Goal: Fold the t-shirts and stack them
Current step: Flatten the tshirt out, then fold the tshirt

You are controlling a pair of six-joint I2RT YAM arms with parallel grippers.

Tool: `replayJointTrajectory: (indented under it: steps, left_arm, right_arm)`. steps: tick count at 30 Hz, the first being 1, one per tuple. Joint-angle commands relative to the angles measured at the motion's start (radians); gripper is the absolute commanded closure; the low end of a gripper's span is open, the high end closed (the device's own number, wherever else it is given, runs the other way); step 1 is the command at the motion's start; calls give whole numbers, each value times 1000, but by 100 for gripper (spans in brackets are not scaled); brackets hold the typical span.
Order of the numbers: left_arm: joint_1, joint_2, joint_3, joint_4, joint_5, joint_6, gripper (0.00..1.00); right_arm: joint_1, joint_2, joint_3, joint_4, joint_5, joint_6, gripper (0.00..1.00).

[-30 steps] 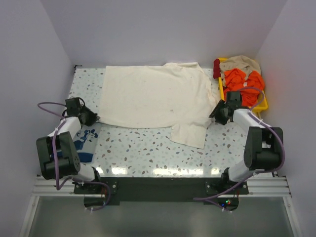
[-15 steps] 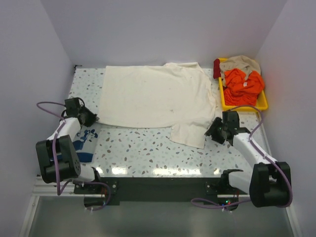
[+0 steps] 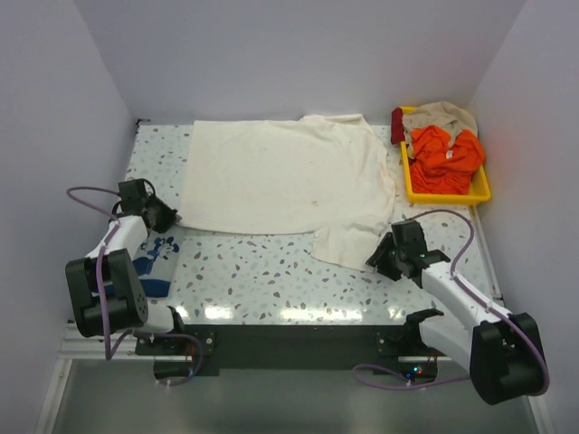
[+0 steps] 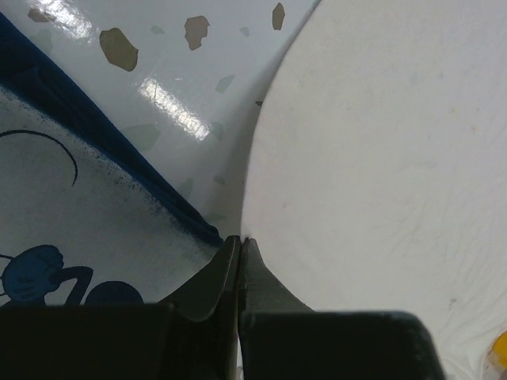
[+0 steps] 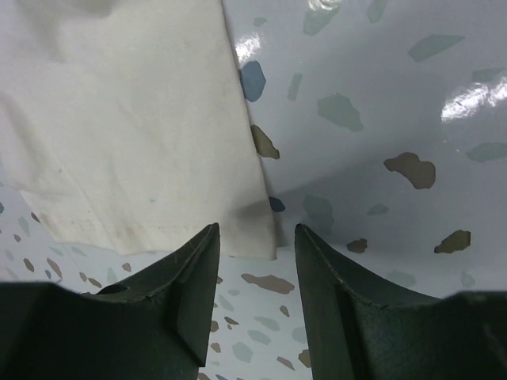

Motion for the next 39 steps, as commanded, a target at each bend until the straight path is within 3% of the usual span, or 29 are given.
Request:
replayJointTrajectory:
  steps: [1,5,8,9,12,23,30,36,39]
  left_arm:
    - [1,-34,21,4,-19,30,100]
    - [1,-32,19,2,-19,35,100]
    - [-4,-32,21,4,-15,38,100]
    - [-5,-28,22,4,-15,40,100]
    - [-11,-29,31,-5,-11,49,100]
    - [-16,-100,36,-80,-84,95,100]
    - [-18,-167,42,-146,-147,122,100]
    - [-21,-184,45,-131,-161,136,100]
    - [-48,-111,100,-129,-157,116,100]
  right_arm:
    - [25,58,-9,56,9,29,54]
    - [65,101,-24,100,11,53,59]
    - [71,107,-32,114,9,52,70]
    - [69,100,-26,115,6,50,81]
    - [69,72,8,89,-9,32,100]
    - [69,-281,140,-243,-66,-13,100]
    - [71,-416,155,-395,-123,-23,100]
    - [69,-407,178,-373,-143,-60,100]
    - [71,-245,259,-293,-131,-123,100]
